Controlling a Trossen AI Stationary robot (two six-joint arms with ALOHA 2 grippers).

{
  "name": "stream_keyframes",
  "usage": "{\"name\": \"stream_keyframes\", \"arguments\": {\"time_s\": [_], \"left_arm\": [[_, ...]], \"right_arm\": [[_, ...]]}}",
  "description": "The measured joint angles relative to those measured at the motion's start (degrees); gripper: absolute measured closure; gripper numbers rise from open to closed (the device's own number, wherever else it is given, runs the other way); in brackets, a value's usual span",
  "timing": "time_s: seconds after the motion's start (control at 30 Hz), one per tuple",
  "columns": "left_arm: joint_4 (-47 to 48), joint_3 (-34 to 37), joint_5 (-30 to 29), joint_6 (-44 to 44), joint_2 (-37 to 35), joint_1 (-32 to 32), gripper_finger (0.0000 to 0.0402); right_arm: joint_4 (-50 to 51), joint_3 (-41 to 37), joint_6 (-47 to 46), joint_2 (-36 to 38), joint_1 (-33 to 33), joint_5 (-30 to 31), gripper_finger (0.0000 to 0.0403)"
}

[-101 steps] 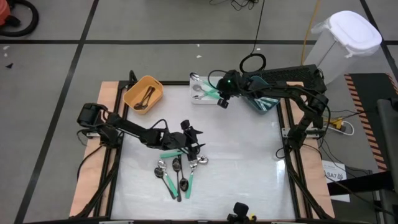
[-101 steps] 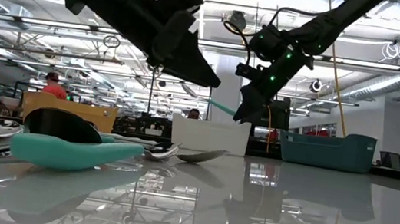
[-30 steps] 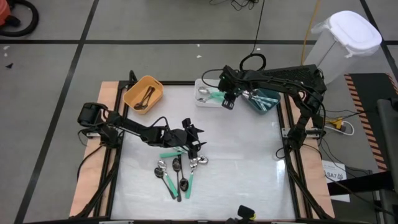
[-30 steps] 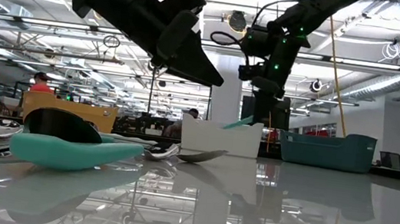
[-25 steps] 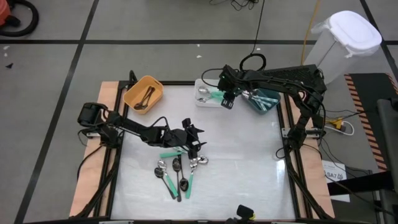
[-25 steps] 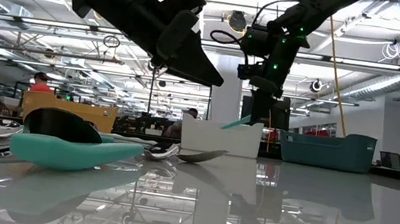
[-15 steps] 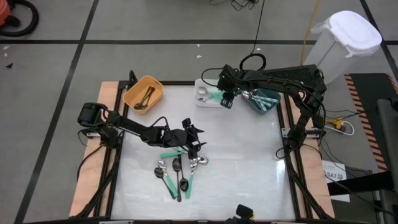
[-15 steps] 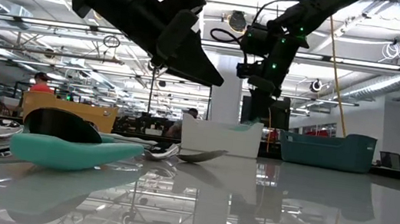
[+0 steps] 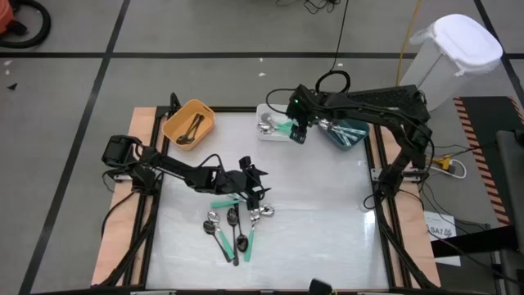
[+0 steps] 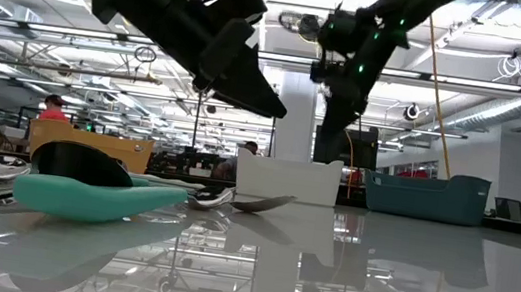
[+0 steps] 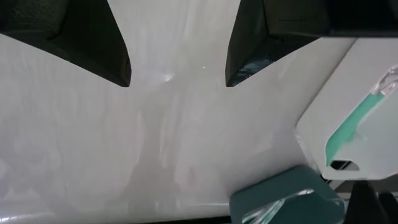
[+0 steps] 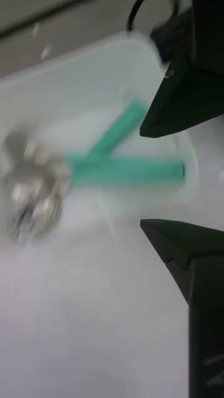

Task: Sort silverware by color (type)
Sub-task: Put the blue spoon into the white bin

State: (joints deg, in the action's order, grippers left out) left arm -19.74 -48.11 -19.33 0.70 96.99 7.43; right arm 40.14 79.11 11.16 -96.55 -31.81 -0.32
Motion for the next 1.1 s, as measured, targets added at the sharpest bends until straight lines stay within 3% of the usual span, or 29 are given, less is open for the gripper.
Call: {"name": "stream_keyframes", "arguments": {"time_s": [0.1,0.33,0.87,1.1], "left_arm": [[1.46,-0.01,-0.02,0.55,0.0,0.33,0.014],[5.28,0.01,-0.01,1.39,0.0,2.04,0.014],[11.1,0.01,0.02,8.42,0.02,7.27,0.014],[11.03,0.01,-0.02,15.92,0.02,11.6,0.014]], "right_arm": [[1.53,0.0,-0.85,2.51,2.85,-4.05,0.0185],[-2.92,-6.37,-3.68,6.92,13.14,-4.34,0.0197],[-37.38,-30.43,-10.4,10.42,36.21,-4.0,0.0198],[-41.52,-31.56,-12.01,10.42,42.59,4.21,0.0198]]}}
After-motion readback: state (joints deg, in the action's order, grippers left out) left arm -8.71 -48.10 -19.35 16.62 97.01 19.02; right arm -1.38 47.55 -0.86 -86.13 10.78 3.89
